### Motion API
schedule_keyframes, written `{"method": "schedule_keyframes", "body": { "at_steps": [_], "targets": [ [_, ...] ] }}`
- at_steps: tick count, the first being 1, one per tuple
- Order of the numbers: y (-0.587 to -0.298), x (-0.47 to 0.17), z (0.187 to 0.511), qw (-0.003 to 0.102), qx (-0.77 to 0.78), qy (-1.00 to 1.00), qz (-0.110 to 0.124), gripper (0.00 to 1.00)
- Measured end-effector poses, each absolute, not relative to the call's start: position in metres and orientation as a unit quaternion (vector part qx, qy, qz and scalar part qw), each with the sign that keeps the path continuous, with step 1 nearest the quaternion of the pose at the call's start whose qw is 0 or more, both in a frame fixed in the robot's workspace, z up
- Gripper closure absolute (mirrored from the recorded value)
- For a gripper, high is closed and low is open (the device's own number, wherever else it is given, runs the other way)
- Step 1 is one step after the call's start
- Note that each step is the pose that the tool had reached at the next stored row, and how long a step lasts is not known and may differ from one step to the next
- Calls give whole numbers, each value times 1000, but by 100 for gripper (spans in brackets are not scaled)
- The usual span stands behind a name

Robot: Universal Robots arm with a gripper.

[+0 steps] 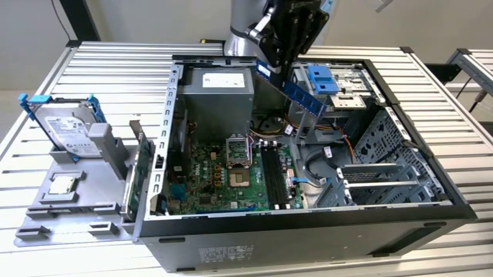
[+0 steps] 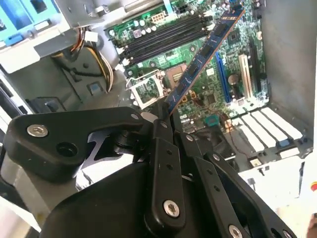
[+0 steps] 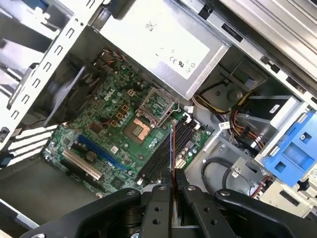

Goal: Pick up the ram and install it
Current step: 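Insert the ram into the slot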

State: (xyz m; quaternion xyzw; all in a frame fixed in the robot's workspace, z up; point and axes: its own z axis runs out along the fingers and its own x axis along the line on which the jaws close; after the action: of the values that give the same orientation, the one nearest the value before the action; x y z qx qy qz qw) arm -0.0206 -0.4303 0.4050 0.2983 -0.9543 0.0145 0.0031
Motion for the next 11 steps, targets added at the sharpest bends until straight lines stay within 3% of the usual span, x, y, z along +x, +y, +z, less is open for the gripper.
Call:
{"method": "schedule_keyframes", "body": {
  "at_steps": [11],
  "targets": [
    [-430,-21,402,5,206,-978,14,100]
  ]
}}
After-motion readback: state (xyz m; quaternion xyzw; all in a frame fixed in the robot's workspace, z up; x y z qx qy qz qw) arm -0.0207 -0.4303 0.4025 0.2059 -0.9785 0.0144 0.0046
